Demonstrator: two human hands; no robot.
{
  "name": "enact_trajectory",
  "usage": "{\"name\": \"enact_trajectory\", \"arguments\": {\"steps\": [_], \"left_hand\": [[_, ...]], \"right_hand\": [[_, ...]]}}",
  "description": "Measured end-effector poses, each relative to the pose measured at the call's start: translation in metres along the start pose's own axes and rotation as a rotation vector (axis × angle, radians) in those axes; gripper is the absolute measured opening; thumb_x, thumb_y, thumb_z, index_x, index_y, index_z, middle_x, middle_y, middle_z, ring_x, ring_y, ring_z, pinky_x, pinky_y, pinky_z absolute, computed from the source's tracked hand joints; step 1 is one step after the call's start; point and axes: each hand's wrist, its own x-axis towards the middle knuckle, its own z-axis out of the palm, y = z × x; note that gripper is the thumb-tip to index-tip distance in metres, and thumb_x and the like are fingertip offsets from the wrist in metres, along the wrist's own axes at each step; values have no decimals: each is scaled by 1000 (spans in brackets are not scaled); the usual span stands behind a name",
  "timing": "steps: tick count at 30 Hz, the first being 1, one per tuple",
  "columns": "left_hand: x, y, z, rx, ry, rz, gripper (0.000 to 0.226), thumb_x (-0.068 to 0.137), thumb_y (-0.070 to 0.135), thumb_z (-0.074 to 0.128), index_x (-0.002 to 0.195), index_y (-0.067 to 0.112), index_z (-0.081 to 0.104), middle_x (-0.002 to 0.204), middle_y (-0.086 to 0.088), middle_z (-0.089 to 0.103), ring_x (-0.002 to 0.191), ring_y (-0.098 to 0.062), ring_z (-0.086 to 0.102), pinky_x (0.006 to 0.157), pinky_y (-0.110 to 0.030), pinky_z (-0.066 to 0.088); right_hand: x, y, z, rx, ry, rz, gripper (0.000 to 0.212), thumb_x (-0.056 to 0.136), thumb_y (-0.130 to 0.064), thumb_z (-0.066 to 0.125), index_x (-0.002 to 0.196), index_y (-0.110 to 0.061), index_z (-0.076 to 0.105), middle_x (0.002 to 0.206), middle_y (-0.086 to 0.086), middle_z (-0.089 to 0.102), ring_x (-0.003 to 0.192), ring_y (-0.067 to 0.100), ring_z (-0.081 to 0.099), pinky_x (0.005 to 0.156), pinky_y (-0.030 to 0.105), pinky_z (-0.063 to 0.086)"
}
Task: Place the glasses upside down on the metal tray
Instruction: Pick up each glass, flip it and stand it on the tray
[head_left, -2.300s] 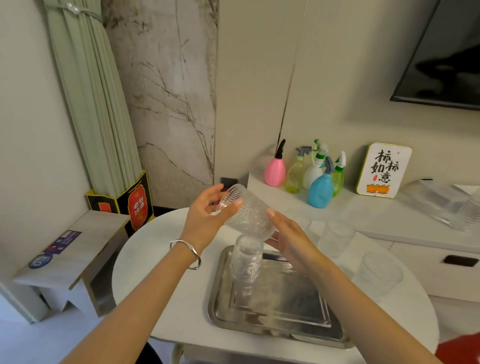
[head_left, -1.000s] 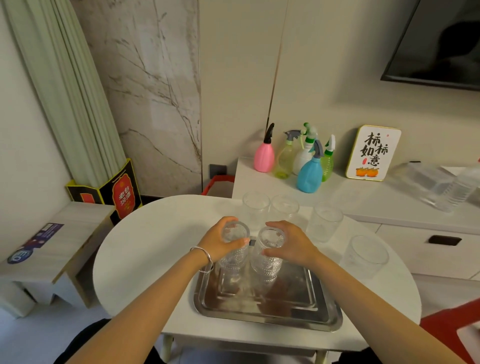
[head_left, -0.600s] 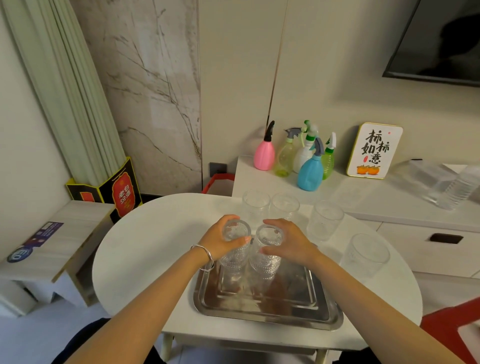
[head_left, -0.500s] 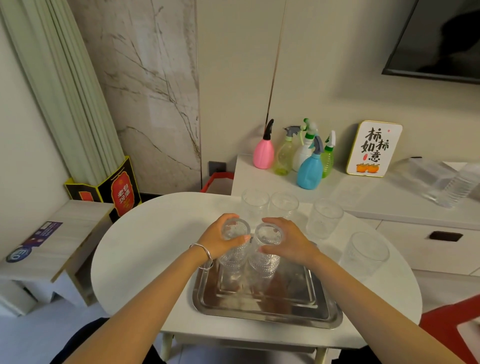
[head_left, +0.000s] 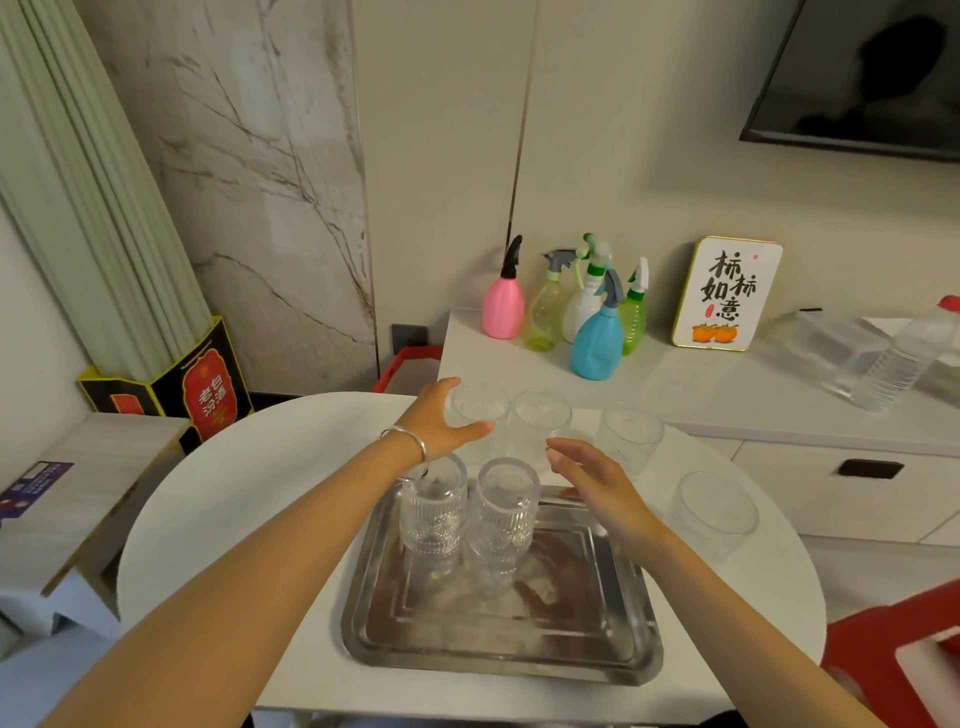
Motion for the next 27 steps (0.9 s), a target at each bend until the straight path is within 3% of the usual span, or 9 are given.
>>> {"name": "enact_trajectory", "arguments": {"steps": [2, 5, 7, 11, 16, 19, 23, 27], "left_hand": [[17, 7, 6, 79, -67, -32, 98, 66, 51, 73, 142, 19, 21, 152, -3, 24, 136, -24, 29, 109, -36, 31], [39, 13, 17, 230, -137, -54, 107, 63, 52, 75, 144, 18, 15, 154, -6, 18, 139, -25, 25, 113, -41, 27], [48, 13, 20, 305, -127, -56, 106, 63, 50, 75, 144, 16, 15, 153, -8, 21, 138, -27, 27, 111, -41, 30], [52, 10, 17, 337, -83, -64, 102, 64, 48, 76, 143, 16, 19, 146, -13, 34, 130, -29, 40, 105, -44, 38], [37, 17, -14, 92, 170, 52, 97, 59, 49, 78, 139, 19, 30, 140, -8, 44, 123, -26, 47, 102, -45, 42], [22, 38, -41, -92, 281, 103, 97, 52, 62, 72, 135, 29, 35, 135, -4, 47, 117, -22, 50, 95, -45, 48], [-5, 76, -50, -474, 120, 119, 76, 56, 58, 75, 124, 33, 50, 125, 0, 56, 108, -15, 57, 74, -20, 52], [-25, 98, -31, -711, -76, 40, 76, 47, 58, 74, 115, 28, 58, 123, -5, 59, 114, -21, 56, 80, -33, 56]], "right_hand": [[1, 1, -4, 33, 5, 16, 31, 90, -37, 58, 117, -24, 63, 119, -5, 64, 109, 10, 60, 66, 10, 50], [2, 6, -9, 29, 3, 35, 31, 91, -39, 56, 118, -24, 62, 120, -3, 64, 109, 14, 61, 81, 22, 53], [2, 9, -11, 32, 8, 46, 31, 91, -40, 55, 118, -26, 61, 121, -3, 63, 110, 16, 61, 91, 30, 52], [1, 8, -15, 25, 12, 53, 30, 92, -39, 53, 117, -25, 61, 122, -2, 63, 108, 15, 62, 88, 26, 53], [3, -12, -20, 100, 22, 10, 24, 91, -40, 54, 112, -31, 62, 121, -2, 65, 105, 13, 64, 84, 25, 54], [5, -38, -18, 183, 3, -11, 37, 87, -44, 56, 120, -29, 58, 126, 0, 62, 107, 15, 64, 82, 26, 54], [8, -73, -12, 433, -97, -19, 68, 79, -49, 57, 140, -27, 39, 135, 0, 53, 118, 23, 59, 90, 36, 54], [-2, -91, -19, 544, -111, -77, 64, 77, -45, 62, 135, -23, 46, 129, 2, 62, 111, 18, 65, 81, 31, 58]]}}
